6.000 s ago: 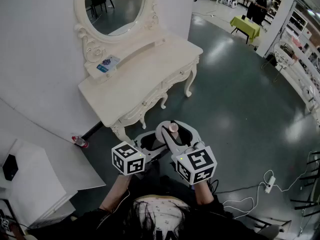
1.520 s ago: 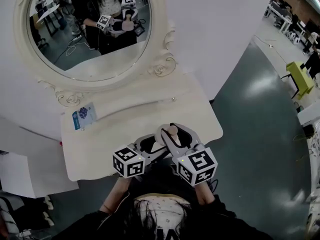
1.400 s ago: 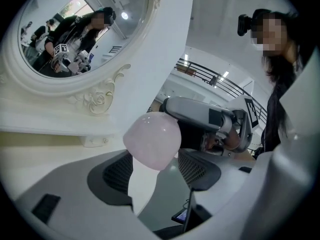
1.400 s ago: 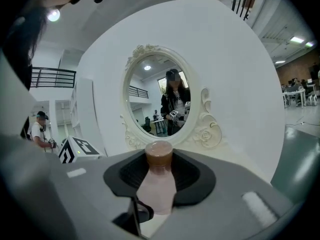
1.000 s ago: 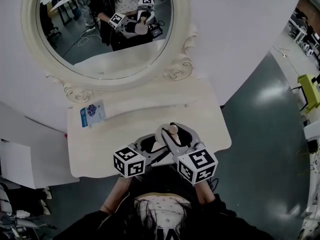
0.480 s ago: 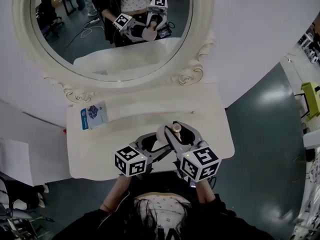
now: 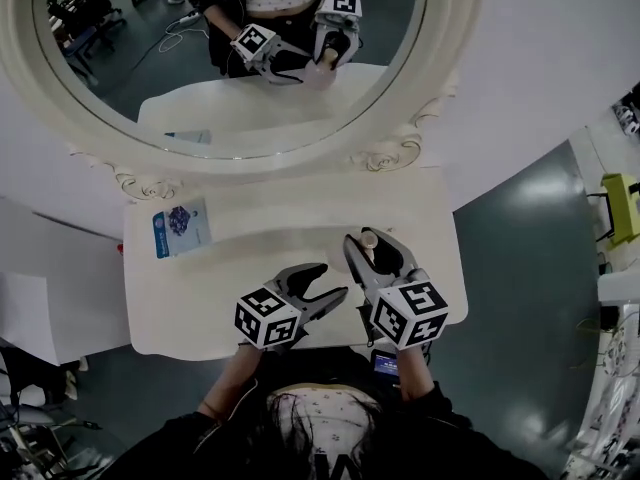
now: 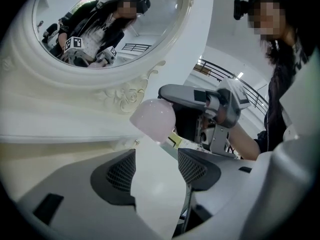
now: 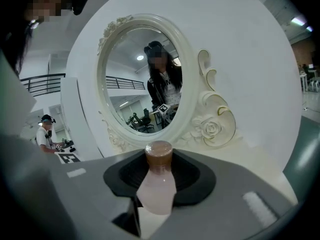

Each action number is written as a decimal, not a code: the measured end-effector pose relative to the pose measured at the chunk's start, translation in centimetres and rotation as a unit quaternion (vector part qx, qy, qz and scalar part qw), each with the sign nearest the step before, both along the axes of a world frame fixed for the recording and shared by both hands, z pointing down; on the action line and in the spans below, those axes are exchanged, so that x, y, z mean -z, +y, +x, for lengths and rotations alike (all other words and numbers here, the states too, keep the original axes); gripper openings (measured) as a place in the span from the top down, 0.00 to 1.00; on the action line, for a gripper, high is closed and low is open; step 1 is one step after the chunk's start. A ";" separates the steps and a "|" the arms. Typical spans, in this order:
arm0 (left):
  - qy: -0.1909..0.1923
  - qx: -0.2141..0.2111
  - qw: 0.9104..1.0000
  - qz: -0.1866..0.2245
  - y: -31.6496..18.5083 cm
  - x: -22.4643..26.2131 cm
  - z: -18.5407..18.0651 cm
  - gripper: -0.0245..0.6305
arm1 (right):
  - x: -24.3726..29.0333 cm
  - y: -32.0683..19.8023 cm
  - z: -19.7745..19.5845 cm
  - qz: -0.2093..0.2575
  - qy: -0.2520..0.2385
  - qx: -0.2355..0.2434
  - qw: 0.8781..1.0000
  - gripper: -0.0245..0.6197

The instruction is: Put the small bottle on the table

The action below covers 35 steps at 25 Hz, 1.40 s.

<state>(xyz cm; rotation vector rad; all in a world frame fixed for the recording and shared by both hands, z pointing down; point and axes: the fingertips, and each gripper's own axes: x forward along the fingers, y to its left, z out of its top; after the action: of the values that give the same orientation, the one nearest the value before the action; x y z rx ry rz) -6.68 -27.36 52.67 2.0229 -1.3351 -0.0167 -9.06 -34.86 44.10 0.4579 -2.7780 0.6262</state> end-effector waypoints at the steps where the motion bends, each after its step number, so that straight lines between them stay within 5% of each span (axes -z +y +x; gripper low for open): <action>1: 0.001 0.002 1.000 -0.003 0.0 -0.3 -0.2 0.56 | -0.3 -0.7 -0.2 0.003 0.004 -0.004 1.000 0.74; 17: 0.016 0.053 0.998 -0.003 -0.1 -1.0 -5.2 0.56 | -6.0 -9.6 -3.5 0.060 0.081 -0.049 0.994 0.74; 35: 0.021 0.077 0.997 0.005 0.5 -0.9 -7.3 0.56 | -7.5 -11.1 -6.4 0.131 0.096 -0.035 0.986 0.74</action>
<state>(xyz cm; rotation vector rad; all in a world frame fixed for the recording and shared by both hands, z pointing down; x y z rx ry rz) -14.02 -26.82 53.58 1.9127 -1.4634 -0.1354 -15.42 -45.98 51.63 0.6366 -2.6761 0.2153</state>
